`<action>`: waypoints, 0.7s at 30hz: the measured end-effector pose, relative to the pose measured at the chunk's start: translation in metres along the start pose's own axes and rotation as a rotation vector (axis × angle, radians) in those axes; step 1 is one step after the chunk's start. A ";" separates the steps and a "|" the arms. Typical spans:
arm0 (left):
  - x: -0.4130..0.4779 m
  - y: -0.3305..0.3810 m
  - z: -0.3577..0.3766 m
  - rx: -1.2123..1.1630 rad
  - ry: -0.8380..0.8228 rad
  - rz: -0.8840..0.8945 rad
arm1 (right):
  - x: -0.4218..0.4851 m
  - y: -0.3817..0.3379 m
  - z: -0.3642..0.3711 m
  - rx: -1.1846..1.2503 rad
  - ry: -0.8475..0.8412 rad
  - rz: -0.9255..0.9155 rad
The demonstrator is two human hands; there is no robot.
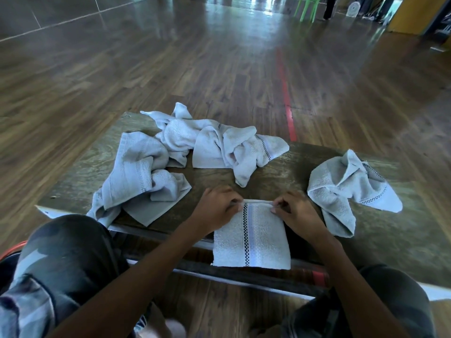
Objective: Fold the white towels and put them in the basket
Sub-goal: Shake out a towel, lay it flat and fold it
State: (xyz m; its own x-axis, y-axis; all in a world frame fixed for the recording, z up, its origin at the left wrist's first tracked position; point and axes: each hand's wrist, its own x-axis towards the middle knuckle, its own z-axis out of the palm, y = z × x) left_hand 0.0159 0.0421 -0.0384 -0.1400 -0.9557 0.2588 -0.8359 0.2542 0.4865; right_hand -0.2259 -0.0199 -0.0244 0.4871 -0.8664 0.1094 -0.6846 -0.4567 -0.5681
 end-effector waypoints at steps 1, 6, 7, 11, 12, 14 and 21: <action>0.002 0.000 0.000 -0.008 0.000 -0.013 | 0.000 0.001 0.001 -0.007 0.006 -0.016; 0.009 0.004 0.000 0.026 -0.006 -0.019 | 0.000 0.002 0.004 0.035 0.024 -0.072; 0.010 0.005 0.000 0.039 -0.007 -0.015 | 0.001 0.001 0.004 0.038 0.045 -0.066; 0.012 0.003 -0.002 0.034 0.000 0.019 | 0.003 0.001 0.002 0.034 0.133 -0.072; 0.012 0.002 -0.004 0.033 -0.013 0.014 | 0.003 0.001 0.002 0.037 0.136 -0.072; 0.012 -0.002 -0.007 0.045 -0.047 -0.001 | 0.005 0.002 0.004 0.042 0.135 -0.066; 0.015 -0.002 -0.003 0.003 0.000 -0.042 | 0.006 0.004 0.009 0.083 0.135 -0.027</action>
State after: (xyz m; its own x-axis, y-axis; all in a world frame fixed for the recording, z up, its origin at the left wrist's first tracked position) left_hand 0.0172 0.0279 -0.0329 -0.1046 -0.9657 0.2378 -0.8425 0.2131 0.4947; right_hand -0.2208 -0.0252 -0.0329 0.4230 -0.8762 0.2311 -0.6228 -0.4664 -0.6281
